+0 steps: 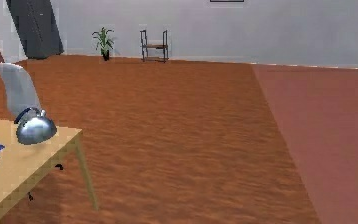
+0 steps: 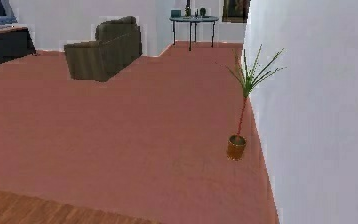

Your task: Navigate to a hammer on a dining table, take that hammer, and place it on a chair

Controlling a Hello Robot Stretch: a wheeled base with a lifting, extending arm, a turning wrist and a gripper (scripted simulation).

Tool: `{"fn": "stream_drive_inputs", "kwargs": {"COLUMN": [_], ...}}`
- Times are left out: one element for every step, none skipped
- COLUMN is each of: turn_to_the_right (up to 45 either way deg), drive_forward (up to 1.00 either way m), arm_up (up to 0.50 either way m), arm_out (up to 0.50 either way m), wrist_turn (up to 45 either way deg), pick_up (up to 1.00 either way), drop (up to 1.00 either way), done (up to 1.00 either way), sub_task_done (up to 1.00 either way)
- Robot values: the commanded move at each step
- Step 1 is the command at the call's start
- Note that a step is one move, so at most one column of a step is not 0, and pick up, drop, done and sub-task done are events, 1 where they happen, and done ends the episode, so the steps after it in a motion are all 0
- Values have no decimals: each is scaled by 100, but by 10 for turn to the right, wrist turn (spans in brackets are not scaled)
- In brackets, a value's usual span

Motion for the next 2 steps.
{"fn": "stream_drive_inputs", "kwargs": {"turn_to_the_right": [0,60], "drive_forward": [100,0], "arm_up": [0,0], "arm_out": [0,0], "wrist_turn": [0,0], "pick_up": [0,0], "drop": [0,0], "done": [0,0], "sub_task_done": [0,0]}}
